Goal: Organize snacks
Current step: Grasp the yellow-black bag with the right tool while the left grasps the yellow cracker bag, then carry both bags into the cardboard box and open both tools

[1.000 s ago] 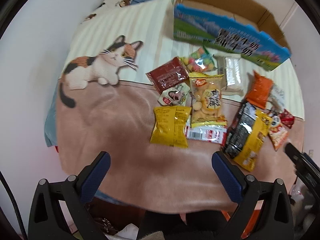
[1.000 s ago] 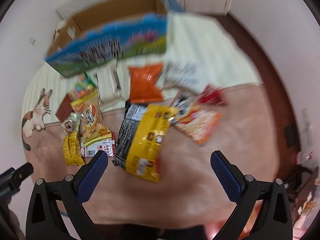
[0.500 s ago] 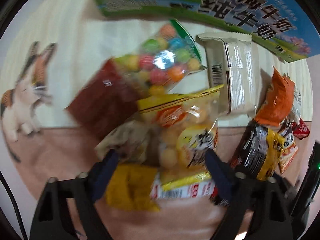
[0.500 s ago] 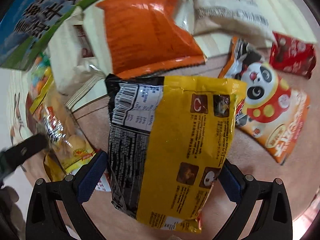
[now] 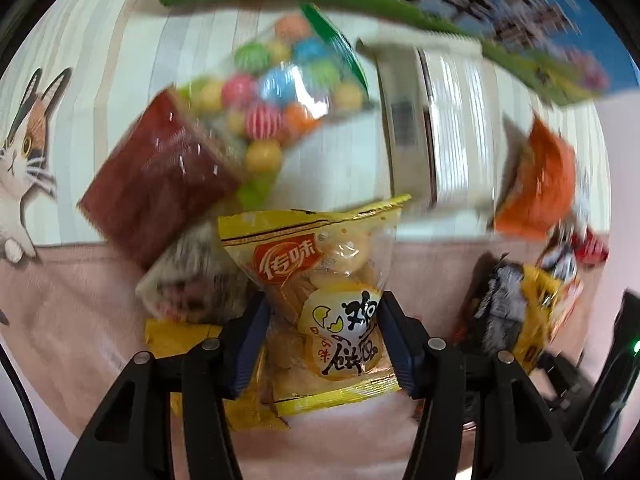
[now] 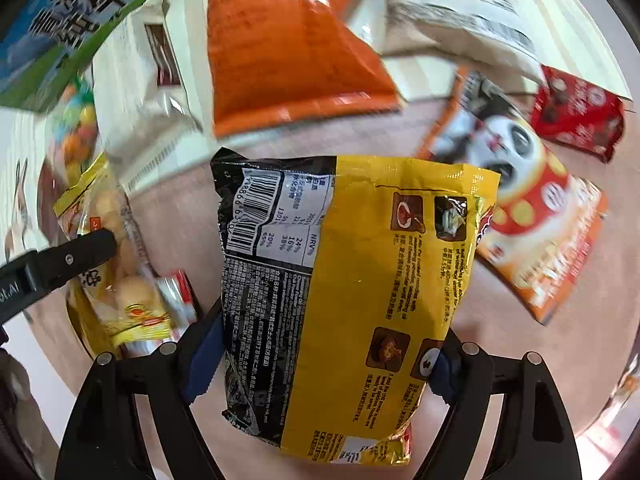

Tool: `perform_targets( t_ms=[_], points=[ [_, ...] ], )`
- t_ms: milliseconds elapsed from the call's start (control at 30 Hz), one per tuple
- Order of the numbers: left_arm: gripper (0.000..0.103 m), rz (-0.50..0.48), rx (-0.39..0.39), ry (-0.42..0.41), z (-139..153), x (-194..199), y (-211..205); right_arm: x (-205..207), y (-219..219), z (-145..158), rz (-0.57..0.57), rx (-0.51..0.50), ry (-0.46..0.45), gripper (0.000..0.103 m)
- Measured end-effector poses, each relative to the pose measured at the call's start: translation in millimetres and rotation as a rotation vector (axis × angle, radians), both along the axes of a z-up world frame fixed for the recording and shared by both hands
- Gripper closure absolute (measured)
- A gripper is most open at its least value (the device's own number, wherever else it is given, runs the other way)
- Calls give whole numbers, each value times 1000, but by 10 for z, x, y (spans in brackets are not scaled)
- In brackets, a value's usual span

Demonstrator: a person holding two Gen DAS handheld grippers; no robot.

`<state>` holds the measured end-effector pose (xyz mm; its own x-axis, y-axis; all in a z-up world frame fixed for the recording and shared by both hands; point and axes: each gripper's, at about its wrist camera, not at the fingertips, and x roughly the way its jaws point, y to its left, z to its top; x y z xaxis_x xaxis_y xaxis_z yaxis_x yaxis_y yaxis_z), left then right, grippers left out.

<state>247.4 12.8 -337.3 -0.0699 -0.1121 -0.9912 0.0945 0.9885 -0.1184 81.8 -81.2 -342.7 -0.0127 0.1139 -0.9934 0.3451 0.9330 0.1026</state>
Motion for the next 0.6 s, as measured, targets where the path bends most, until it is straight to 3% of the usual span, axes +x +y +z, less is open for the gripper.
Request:
perform_targets(
  t_ms=[200, 433, 600],
  points=[
    [37, -4, -23, 46, -299, -26, 16, -74, -90, 44, -44, 24, 22, 15],
    [47, 18, 5, 6, -375, -222, -32, -67, -132, -56, -45, -28, 36, 14],
    [54, 44, 43, -22, -308, -426, -254, -174, 129, -138, 1, -53, -10, 17]
  ],
)
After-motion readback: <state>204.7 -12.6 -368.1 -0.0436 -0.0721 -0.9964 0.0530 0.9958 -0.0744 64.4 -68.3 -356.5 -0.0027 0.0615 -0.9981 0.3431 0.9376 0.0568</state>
